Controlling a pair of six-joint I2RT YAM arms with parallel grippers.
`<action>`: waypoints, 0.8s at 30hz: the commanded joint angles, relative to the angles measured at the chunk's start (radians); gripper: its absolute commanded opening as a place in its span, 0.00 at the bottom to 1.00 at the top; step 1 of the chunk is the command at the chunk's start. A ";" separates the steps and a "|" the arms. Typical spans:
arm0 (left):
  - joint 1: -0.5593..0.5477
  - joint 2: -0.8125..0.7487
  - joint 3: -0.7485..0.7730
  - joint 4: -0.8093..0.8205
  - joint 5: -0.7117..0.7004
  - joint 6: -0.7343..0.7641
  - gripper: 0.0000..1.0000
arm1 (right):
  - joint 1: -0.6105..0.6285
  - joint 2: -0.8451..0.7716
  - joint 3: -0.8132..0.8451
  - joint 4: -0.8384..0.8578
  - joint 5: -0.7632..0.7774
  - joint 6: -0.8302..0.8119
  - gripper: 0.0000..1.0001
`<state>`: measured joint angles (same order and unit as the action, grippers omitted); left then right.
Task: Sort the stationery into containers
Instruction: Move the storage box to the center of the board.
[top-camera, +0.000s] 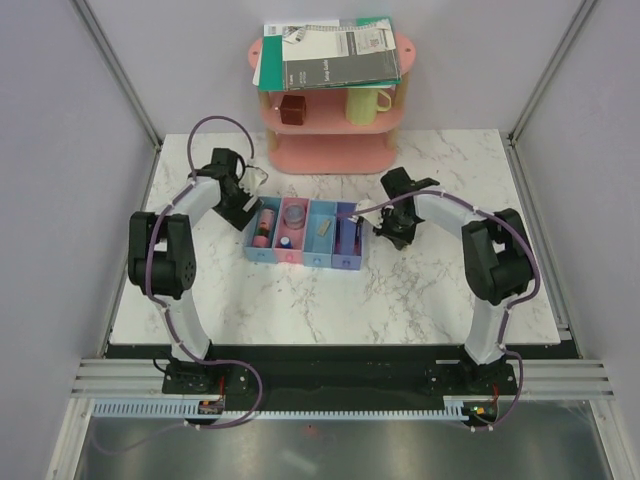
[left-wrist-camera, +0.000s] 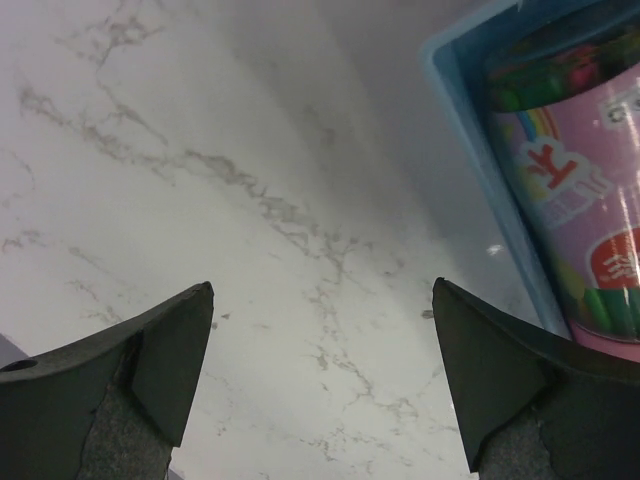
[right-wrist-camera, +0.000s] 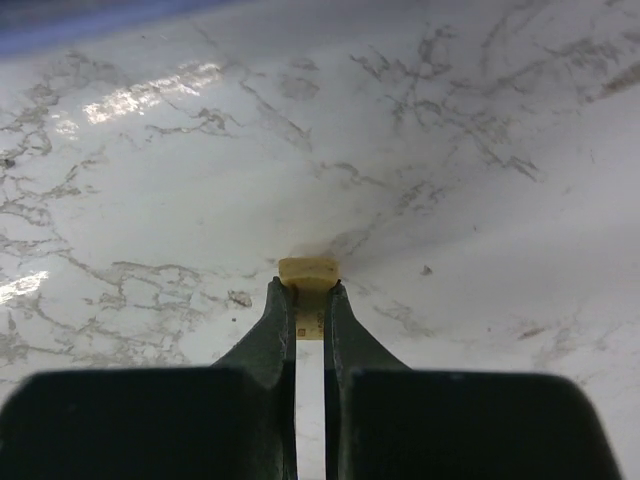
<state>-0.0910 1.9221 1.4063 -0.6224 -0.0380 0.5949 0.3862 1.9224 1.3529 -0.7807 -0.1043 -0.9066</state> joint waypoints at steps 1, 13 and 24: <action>-0.064 -0.064 -0.012 -0.042 0.072 -0.044 0.97 | -0.032 -0.138 0.084 -0.008 0.009 0.116 0.00; -0.153 -0.100 -0.038 -0.069 0.093 -0.079 0.97 | -0.046 -0.246 0.299 0.005 -0.099 0.371 0.00; -0.228 -0.054 0.033 -0.080 0.093 -0.101 0.97 | 0.081 -0.260 0.223 0.133 -0.169 0.518 0.00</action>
<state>-0.2855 1.8690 1.3830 -0.6880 0.0067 0.5423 0.4217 1.6894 1.6089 -0.7223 -0.2276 -0.4614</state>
